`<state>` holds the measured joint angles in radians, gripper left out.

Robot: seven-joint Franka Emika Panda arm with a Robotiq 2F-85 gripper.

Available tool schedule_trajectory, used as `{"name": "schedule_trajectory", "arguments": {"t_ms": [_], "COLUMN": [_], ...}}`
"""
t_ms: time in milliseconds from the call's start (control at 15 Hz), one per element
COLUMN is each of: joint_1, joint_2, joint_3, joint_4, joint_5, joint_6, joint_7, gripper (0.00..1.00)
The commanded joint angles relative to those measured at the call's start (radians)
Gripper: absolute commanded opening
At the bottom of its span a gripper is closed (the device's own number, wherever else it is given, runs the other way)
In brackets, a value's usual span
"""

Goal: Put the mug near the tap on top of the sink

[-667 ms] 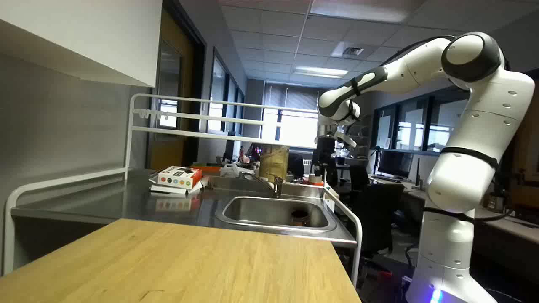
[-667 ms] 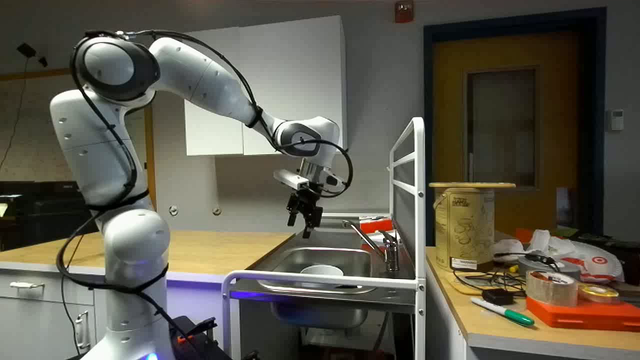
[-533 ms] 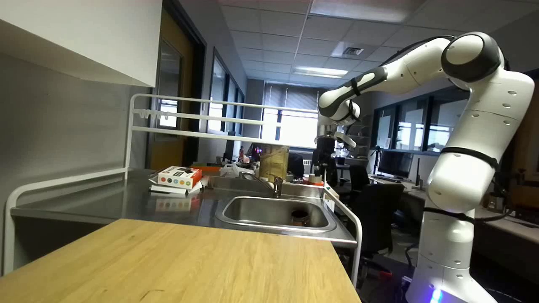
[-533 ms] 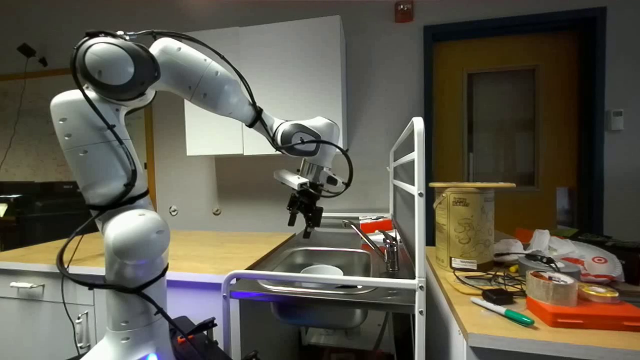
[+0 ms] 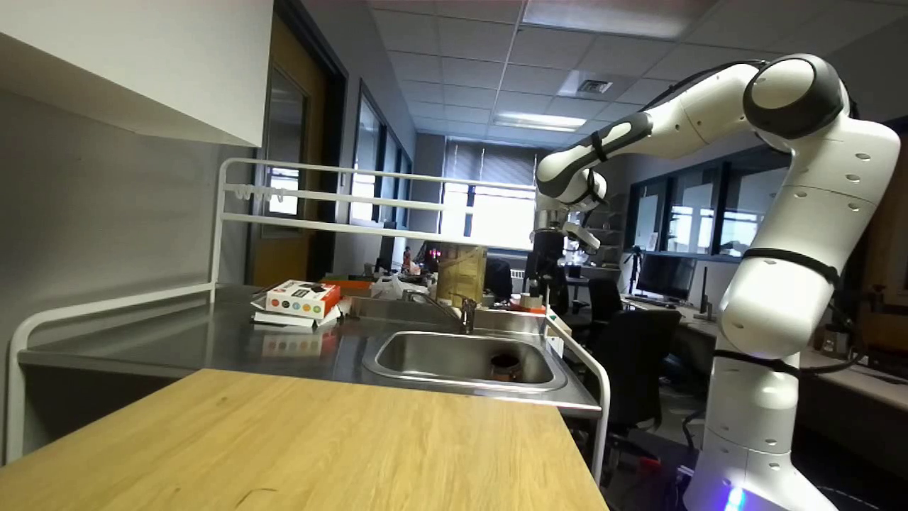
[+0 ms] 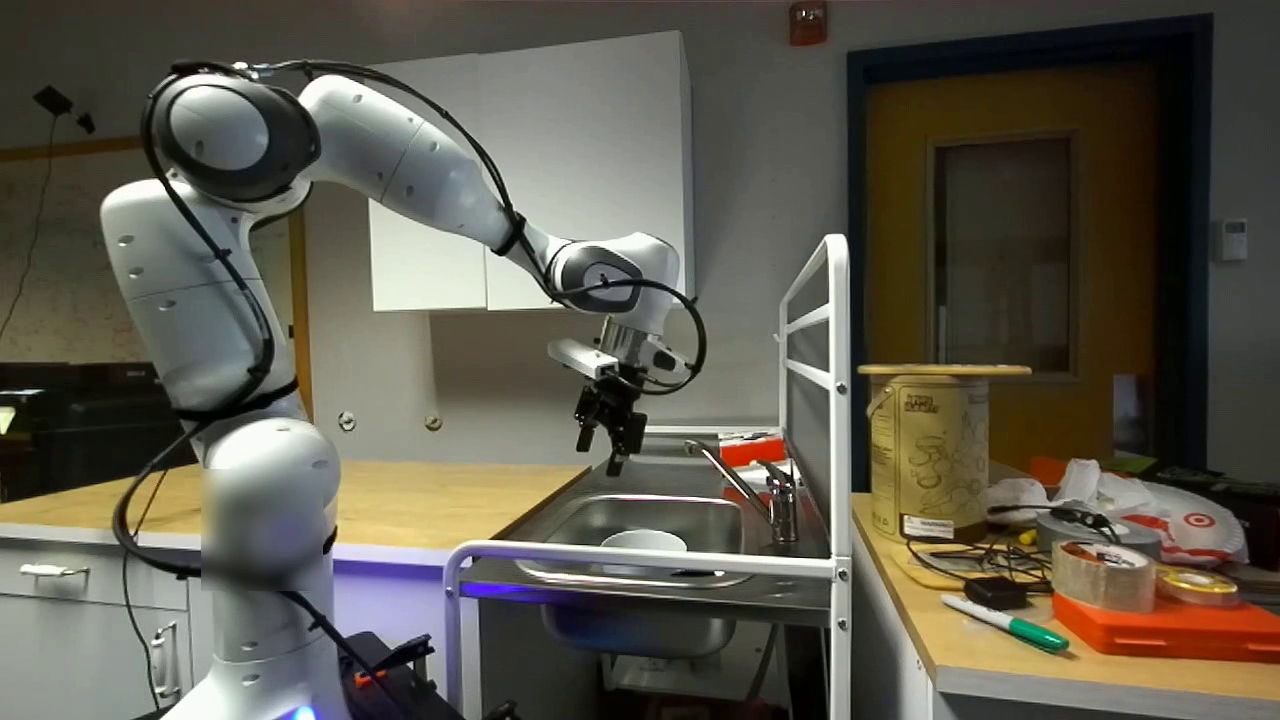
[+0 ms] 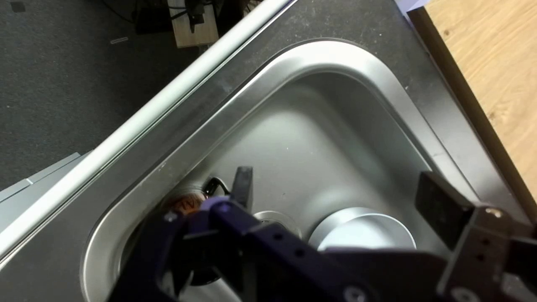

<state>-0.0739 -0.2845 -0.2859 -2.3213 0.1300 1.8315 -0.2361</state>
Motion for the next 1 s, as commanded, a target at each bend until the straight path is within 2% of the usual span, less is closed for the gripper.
{"name": "schedule_trajectory", "arguments": {"t_ms": [0, 467, 800, 933], "joint_1": [-0.029, -0.032, -0.052, -0.064], "joint_2": [0.003, 0.011, 0.099, 0.151], "joint_3": [0.026, 0.026, 0.020, 0.025], "joint_4": [0.002, 0.007, 0.050, 0.072], "joint_5": [0.007, 0.010, 0.043, 0.060], "joint_6": [-0.003, 0.001, 0.046, 0.102], "joint_7": [-0.007, -0.002, 0.014, 0.053], "gripper": [1.00, 1.00, 1.00, 1.00]}}
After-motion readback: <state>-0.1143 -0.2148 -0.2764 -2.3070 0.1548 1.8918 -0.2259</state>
